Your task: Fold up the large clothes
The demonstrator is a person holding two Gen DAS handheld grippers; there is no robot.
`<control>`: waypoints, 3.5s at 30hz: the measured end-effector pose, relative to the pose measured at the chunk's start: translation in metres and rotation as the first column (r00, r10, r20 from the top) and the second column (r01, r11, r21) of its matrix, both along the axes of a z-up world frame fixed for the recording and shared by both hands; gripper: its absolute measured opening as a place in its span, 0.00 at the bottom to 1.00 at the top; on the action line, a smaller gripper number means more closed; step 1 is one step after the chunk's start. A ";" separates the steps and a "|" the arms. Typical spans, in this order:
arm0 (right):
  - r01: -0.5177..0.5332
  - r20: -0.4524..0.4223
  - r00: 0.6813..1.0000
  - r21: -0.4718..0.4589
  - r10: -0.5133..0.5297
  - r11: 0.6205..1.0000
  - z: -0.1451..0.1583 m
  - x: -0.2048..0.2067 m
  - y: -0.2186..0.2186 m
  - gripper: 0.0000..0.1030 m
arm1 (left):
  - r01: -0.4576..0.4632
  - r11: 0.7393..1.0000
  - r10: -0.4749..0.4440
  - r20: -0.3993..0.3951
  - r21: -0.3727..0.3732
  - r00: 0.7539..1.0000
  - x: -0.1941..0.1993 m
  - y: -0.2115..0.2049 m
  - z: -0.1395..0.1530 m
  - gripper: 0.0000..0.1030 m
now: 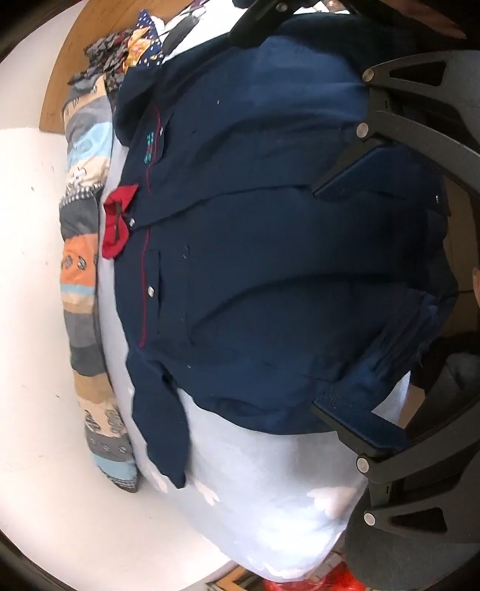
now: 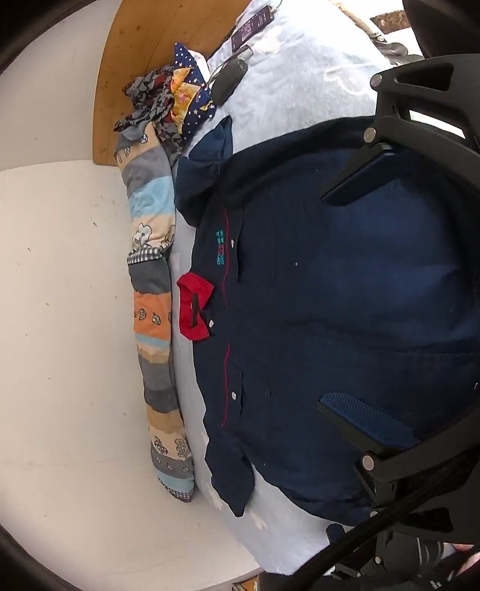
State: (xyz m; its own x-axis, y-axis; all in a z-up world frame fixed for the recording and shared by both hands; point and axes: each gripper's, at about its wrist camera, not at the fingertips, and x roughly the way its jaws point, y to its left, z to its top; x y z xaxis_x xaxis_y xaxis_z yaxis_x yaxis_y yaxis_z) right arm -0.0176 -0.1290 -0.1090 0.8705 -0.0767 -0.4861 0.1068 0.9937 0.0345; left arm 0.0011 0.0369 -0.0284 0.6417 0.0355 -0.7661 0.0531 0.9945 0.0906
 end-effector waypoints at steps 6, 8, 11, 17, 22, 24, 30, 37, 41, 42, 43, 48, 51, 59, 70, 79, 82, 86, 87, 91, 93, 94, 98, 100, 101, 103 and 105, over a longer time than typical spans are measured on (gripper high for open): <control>-0.030 -0.013 0.999 0.002 0.030 1.000 -0.004 0.005 0.001 0.99 | -0.019 1.000 0.019 -0.011 -0.007 1.000 0.006 0.001 -0.002 1.00; -0.028 -0.011 1.000 0.004 0.028 1.000 -0.004 0.005 0.001 0.99 | -0.018 1.000 0.018 -0.010 -0.010 1.000 0.007 -0.001 -0.002 1.00; -0.021 -0.015 1.000 0.011 0.021 1.000 -0.004 0.007 0.001 0.99 | -0.012 1.000 0.012 -0.002 -0.008 1.000 0.005 0.005 -0.003 1.00; -0.023 -0.016 1.000 0.020 0.023 1.000 -0.007 0.006 0.001 0.99 | -0.039 0.999 0.039 0.010 -0.009 0.999 0.008 0.009 -0.001 1.00; -0.029 -0.011 1.000 0.020 0.029 0.999 -0.006 0.004 -0.002 0.99 | -0.047 0.999 0.047 0.029 -0.002 0.998 0.006 0.010 0.001 1.00; -0.029 -0.009 1.000 0.021 0.030 0.999 -0.006 0.004 -0.002 0.99 | -0.045 0.999 0.045 0.036 0.006 0.998 0.004 0.007 0.001 1.00; -0.025 -0.006 1.000 0.021 0.025 0.999 -0.005 0.003 -0.003 0.99 | -0.028 1.000 0.028 0.039 0.002 0.999 0.001 0.003 0.002 1.00; -0.021 -0.004 1.000 0.019 0.022 1.000 -0.004 0.002 -0.003 0.99 | -0.019 1.000 0.019 0.047 0.003 0.999 -0.003 0.001 0.004 1.00; -0.020 -0.005 1.000 0.018 0.020 1.000 -0.004 0.002 -0.003 0.99 | -0.014 1.000 0.014 0.049 0.003 0.999 0.000 0.003 0.006 1.00; -0.019 -0.004 1.000 0.017 0.019 1.000 -0.004 0.001 -0.003 0.99 | -0.014 1.000 0.014 0.050 0.003 0.999 -0.001 0.003 0.006 1.00; -0.022 -0.003 1.000 0.020 0.022 1.000 -0.004 0.002 -0.004 0.99 | -0.013 1.000 0.013 0.050 0.002 0.999 -0.001 0.003 0.006 1.00; -0.022 -0.004 1.000 0.022 0.023 1.000 -0.004 0.002 -0.004 0.99 | -0.014 1.000 0.014 0.053 0.003 0.999 -0.001 0.001 0.007 1.00; -0.021 -0.004 1.000 0.019 0.021 1.000 -0.004 0.002 -0.003 0.99 | -0.010 1.000 0.010 0.057 0.002 0.998 -0.002 0.000 0.009 1.00; -0.019 -0.003 1.000 0.016 0.019 1.000 -0.003 0.001 -0.003 0.99 | -0.002 1.000 0.002 0.063 -0.001 0.998 -0.003 -0.002 0.011 1.00; -0.017 -0.005 1.000 0.013 0.017 1.000 -0.002 0.001 -0.003 0.99 | 0.001 1.000 -0.001 0.069 0.000 0.998 -0.005 -0.002 0.012 1.00; -0.018 -0.007 1.000 0.015 0.018 1.000 -0.002 0.000 -0.003 0.99 | 0.000 1.000 0.001 0.067 -0.001 0.998 -0.006 -0.001 0.012 1.00; -0.018 -0.009 1.000 0.016 0.018 1.000 -0.001 0.002 -0.003 0.99 | 0.000 1.000 0.000 0.068 -0.002 0.998 -0.005 -0.002 0.013 1.00; -0.018 -0.009 1.000 0.016 0.018 1.000 -0.001 0.001 -0.003 0.99 | -0.003 1.000 0.003 0.068 0.001 0.998 -0.005 -0.001 0.013 1.00; -0.017 -0.009 1.000 0.016 0.017 1.000 -0.001 0.001 -0.003 0.99 | -0.003 1.000 0.003 0.068 0.001 0.998 -0.005 -0.002 0.013 1.00; -0.016 -0.010 1.000 0.017 0.016 1.000 -0.001 0.001 -0.003 0.99 | -0.002 1.000 0.002 0.068 0.001 0.998 -0.005 -0.001 0.013 1.00; -0.020 -0.009 1.000 0.019 0.020 1.000 -0.001 0.001 -0.004 0.99 | -0.004 1.000 0.003 0.069 0.002 0.998 -0.004 -0.001 0.013 1.00; -0.020 -0.010 1.000 0.019 0.020 1.000 -0.002 0.001 -0.005 0.99 | -0.002 1.000 0.002 0.068 0.002 0.998 -0.004 -0.001 0.013 1.00; -0.019 -0.012 1.000 0.020 0.019 1.000 -0.003 0.002 -0.005 0.99 | -0.003 1.000 0.003 0.068 0.002 0.998 -0.004 -0.001 0.012 1.00; -0.020 -0.012 1.000 0.021 0.020 1.000 -0.003 0.002 -0.006 0.99 | -0.004 1.000 0.004 0.068 0.001 0.998 -0.004 -0.001 0.012 1.00; -0.020 -0.011 1.000 0.022 0.021 1.000 -0.003 0.001 -0.005 0.99 | -0.002 1.000 0.002 0.067 0.002 0.998 -0.004 -0.001 0.012 1.00; -0.019 -0.012 1.000 0.020 0.019 1.000 -0.002 0.002 -0.005 0.99 | -0.002 1.000 0.002 0.065 0.003 0.998 -0.004 -0.001 0.012 1.00; -0.021 -0.013 1.000 0.022 0.021 1.000 -0.003 0.002 -0.005 0.99 | -0.002 1.000 0.002 0.063 0.001 0.998 -0.004 0.000 0.011 1.00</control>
State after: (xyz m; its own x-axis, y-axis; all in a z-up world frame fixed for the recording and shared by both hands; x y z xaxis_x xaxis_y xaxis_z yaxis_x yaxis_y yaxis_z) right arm -0.0159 -0.1344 -0.1117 0.8651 -0.0474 -0.4994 0.0864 0.9947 0.0552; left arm -0.0027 0.0368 -0.0174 0.6883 0.0375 -0.7244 0.0455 0.9945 0.0948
